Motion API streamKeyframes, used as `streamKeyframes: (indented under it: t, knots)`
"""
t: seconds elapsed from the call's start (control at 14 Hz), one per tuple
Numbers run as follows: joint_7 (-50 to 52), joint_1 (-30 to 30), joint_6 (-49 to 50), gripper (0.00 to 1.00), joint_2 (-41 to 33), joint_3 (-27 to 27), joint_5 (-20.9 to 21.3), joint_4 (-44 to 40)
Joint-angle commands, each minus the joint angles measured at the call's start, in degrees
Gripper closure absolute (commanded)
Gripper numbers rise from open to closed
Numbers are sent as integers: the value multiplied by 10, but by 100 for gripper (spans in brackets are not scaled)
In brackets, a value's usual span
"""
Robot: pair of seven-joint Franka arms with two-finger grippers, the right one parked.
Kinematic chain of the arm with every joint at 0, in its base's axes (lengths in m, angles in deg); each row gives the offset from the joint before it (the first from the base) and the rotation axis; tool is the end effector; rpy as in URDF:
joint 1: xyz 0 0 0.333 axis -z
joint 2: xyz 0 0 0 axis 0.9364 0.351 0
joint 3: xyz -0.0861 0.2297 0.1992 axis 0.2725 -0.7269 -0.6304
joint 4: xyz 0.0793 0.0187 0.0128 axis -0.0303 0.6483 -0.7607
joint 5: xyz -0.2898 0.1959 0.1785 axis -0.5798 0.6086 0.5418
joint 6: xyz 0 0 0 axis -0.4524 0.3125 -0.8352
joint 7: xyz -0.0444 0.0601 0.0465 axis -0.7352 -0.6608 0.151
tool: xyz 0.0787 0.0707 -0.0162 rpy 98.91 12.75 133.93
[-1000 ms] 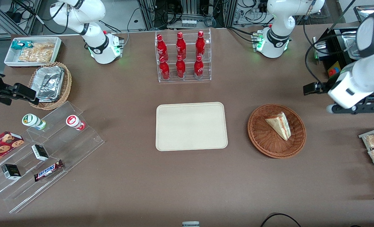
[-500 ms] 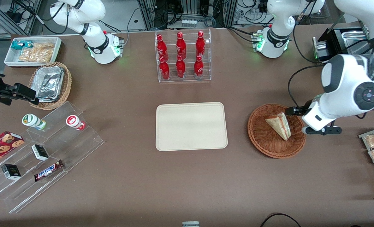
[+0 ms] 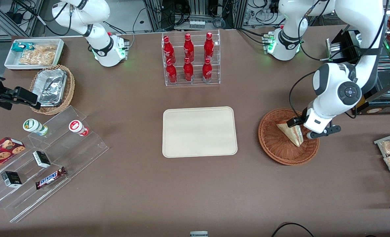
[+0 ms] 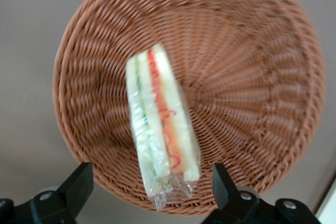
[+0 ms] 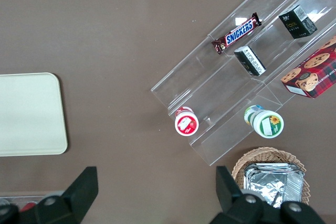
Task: Place sandwich from basket to tray
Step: 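Close the left gripper on the sandwich and lift it from the basket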
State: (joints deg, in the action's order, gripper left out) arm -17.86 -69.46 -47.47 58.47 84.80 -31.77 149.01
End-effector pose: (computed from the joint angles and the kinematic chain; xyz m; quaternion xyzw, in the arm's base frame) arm 0.5199 -0.0573 0.2967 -0.9817 -0.1840 0.0483 0.0060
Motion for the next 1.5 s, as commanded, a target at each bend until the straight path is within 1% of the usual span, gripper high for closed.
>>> streamKeyframes:
  t: [0.0,0.29,0.5,0.57,0.64,0.71,0.79,0.86,1.0,1.07,1.21,1.29,1.43]
  knots:
    - [95,3,-15,0,-25,0,-3,29]
    - [175,4,-111,0,2,0,-3,61]
    - [199,11,-130,0,22,0,-3,61]
    - [216,11,-131,16,29,0,-3,58]
    - [245,11,-130,60,33,0,-4,56]
    - [250,12,-129,89,37,0,-4,55]
    - [245,12,-128,96,37,0,-2,52]
    - [220,13,-127,99,34,0,3,49]
    - [143,13,-118,100,20,0,4,32]
    - [93,16,-92,100,15,0,4,13]
    - [-23,18,0,99,20,4,4,-56]
    - [-61,24,52,98,28,12,4,-95]
    - [-78,57,132,99,49,13,5,-165]
